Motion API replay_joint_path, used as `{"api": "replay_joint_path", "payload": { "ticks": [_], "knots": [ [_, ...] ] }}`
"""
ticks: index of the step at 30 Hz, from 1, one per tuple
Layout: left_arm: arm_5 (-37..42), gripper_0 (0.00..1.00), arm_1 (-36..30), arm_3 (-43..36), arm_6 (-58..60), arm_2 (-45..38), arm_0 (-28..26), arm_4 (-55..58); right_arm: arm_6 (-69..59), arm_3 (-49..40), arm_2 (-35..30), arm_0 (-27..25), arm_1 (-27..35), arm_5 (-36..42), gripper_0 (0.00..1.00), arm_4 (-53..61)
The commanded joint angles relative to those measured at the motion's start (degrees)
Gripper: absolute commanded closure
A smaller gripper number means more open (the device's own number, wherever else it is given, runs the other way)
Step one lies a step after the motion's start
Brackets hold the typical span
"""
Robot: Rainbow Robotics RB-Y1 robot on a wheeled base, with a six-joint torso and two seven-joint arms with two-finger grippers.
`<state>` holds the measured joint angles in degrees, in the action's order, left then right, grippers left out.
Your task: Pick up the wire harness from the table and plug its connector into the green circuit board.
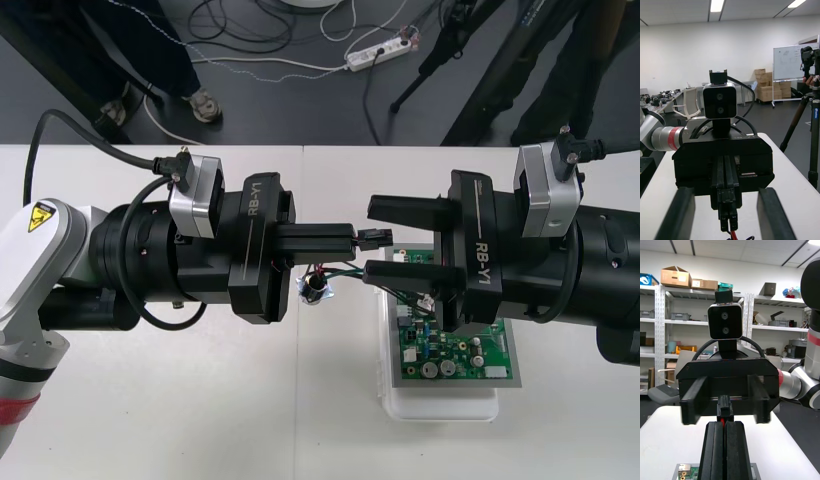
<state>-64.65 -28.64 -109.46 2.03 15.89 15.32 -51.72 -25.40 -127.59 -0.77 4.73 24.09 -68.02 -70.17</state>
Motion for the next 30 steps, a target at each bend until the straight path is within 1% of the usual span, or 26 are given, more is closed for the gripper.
{"api": "replay_joint_path", "payload": {
  "ticks": [1,12,24,30],
  "knots": [
    [-2.0,1.00,1.2,-0.7,-3.6,-0.6,2.1,1.2,2.6,-0.8,1.0,1.2,-1.0,0.1,0.00,1.4],
    [-2.1,1.00,0.7,-0.7,-3.9,-0.7,2.0,1.2,3.7,0.5,1.1,1.2,-0.7,0.1,0.00,2.8],
    [-3.2,1.00,-2.7,-0.6,-3.3,-1.7,1.3,1.5,5.0,2.0,1.0,1.2,1.0,-0.4,0.00,2.8],
    [-3.5,1.00,-4.4,0.5,-3.3,-1.7,0.9,2.2,4.3,3.7,-1.6,1.3,2.3,-5.4,0.00,2.5]
  ]
}}
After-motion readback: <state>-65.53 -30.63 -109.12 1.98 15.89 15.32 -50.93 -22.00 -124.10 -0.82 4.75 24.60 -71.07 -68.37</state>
